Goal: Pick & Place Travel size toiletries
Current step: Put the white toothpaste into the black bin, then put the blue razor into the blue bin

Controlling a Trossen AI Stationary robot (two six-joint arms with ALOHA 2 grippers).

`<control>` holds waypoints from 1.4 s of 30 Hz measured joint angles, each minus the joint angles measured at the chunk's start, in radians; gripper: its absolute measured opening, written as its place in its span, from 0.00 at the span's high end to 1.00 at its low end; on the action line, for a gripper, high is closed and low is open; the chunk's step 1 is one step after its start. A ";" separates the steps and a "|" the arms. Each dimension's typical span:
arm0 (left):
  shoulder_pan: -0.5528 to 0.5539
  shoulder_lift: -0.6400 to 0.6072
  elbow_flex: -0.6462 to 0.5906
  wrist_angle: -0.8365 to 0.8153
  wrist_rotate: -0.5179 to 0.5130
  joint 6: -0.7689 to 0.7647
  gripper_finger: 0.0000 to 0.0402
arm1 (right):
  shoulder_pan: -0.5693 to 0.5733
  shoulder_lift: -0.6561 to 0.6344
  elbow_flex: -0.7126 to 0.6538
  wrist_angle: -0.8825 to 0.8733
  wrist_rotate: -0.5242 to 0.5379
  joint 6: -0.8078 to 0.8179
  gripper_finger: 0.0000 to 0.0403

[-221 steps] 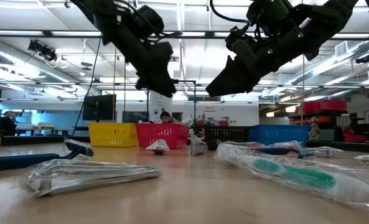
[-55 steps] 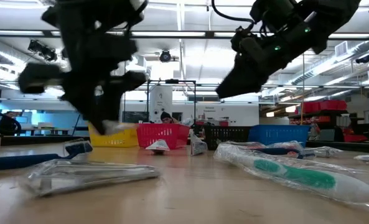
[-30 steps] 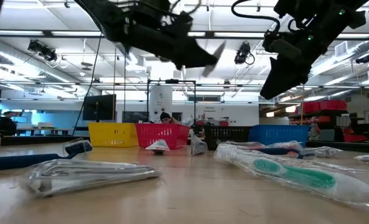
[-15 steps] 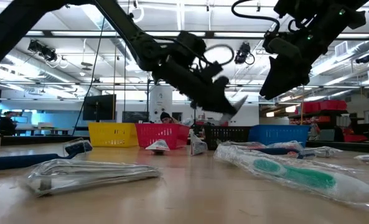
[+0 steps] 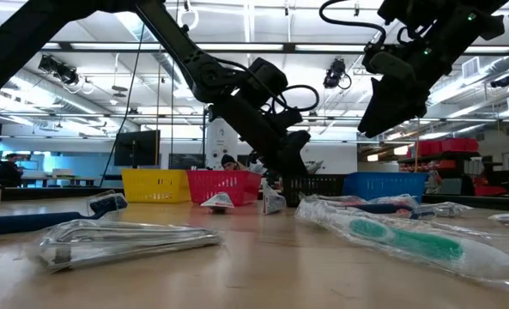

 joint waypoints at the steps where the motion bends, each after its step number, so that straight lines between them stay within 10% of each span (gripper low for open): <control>1: 0.000 0.000 0.000 -0.002 -0.003 0.000 0.64 | 0.000 0.000 0.000 0.000 0.000 0.000 0.53; 23: -0.044 -0.286 0.011 -0.390 -0.007 0.045 0.54 | 0.002 0.000 0.000 0.022 -0.007 0.011 0.53; 42: -0.124 -0.646 -0.547 -0.176 -0.066 -0.166 0.54 | 0.202 0.230 -0.002 0.314 -0.152 -0.060 0.53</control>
